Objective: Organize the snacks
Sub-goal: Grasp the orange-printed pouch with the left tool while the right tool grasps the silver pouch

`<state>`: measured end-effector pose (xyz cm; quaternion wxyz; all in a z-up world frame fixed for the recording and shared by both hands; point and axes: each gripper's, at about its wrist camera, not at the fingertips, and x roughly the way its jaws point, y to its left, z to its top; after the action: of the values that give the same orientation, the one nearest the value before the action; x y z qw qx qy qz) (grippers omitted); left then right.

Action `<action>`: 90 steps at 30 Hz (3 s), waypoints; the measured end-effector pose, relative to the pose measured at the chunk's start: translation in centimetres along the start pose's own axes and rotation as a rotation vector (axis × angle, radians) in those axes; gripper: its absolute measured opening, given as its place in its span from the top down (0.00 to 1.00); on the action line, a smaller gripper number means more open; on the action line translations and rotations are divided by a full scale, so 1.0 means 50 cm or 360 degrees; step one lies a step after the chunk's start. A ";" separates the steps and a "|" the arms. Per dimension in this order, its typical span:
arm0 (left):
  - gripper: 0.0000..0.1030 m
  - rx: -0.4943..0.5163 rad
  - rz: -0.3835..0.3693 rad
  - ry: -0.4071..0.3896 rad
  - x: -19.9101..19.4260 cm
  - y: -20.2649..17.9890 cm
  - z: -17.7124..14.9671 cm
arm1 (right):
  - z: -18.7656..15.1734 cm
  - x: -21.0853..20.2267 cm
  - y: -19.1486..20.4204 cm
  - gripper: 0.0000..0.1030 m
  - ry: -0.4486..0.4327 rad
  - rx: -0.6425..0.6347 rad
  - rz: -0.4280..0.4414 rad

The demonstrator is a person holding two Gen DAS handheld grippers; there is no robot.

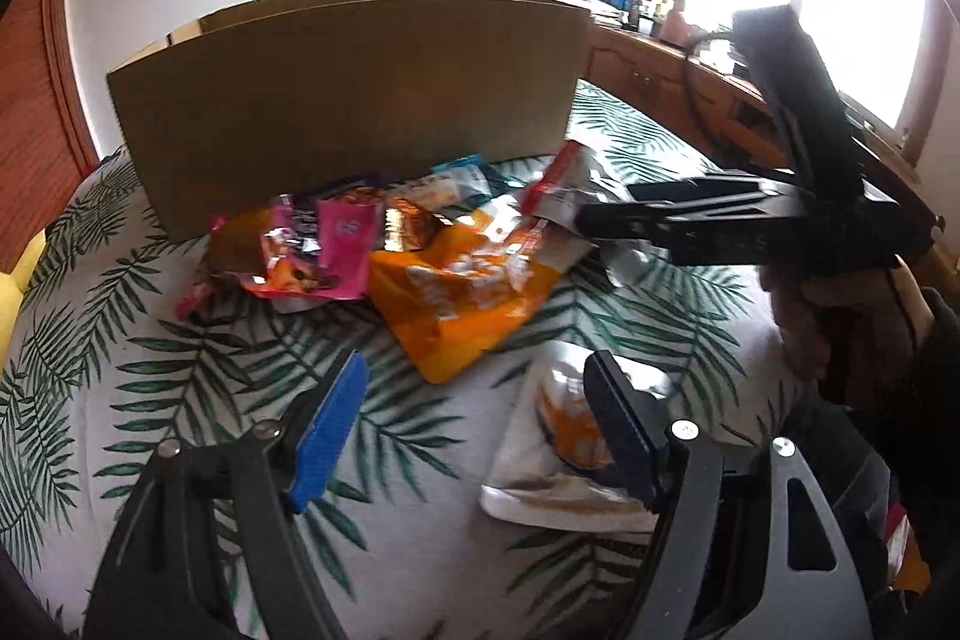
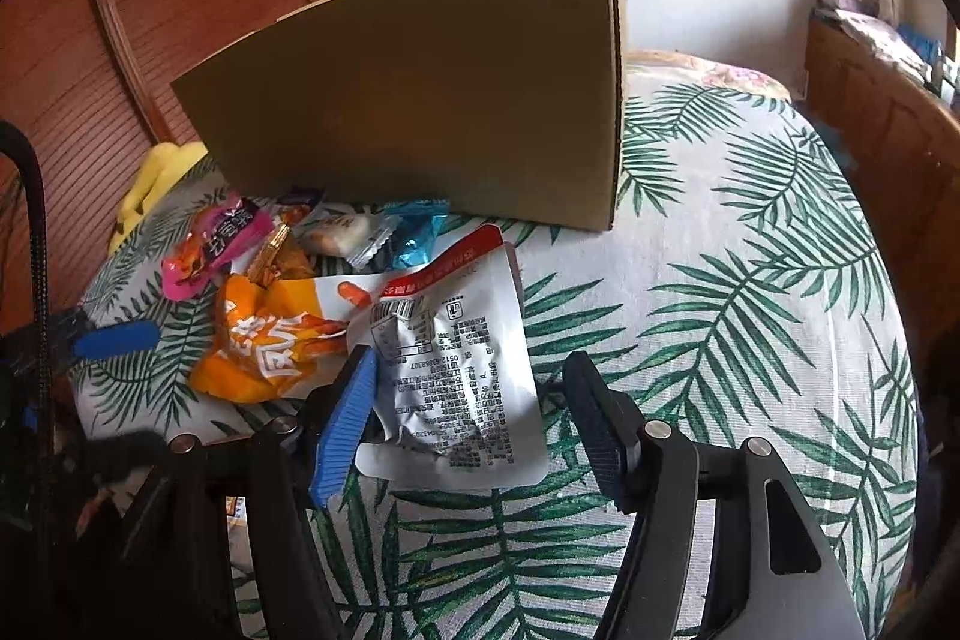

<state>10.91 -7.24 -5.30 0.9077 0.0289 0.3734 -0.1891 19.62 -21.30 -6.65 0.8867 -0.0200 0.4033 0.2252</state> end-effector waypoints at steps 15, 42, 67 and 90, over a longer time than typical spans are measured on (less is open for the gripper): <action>0.27 0.0106 -0.0052 0.0121 0.022 -0.077 -0.024 | -0.003 -0.004 0.014 0.36 -0.0048 -0.0040 -0.0101; 0.45 -0.0058 0.0062 0.0136 0.035 0.019 -0.011 | -0.005 -0.004 0.023 0.36 -0.0057 -0.0105 -0.0098; 0.64 -0.0016 0.0065 0.0108 0.011 0.025 -0.012 | -0.010 0.006 0.059 0.26 -0.0016 -0.0291 -0.0045; 0.42 -0.0076 0.0115 0.0148 -0.026 0.082 -0.039 | -0.012 -0.005 0.075 0.51 -0.0056 -0.0334 -0.0157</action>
<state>10.27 -2.63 -6.16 0.8960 0.0295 0.4184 -0.1456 17.51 -18.18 -6.32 0.8968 -0.1285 0.3603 0.2224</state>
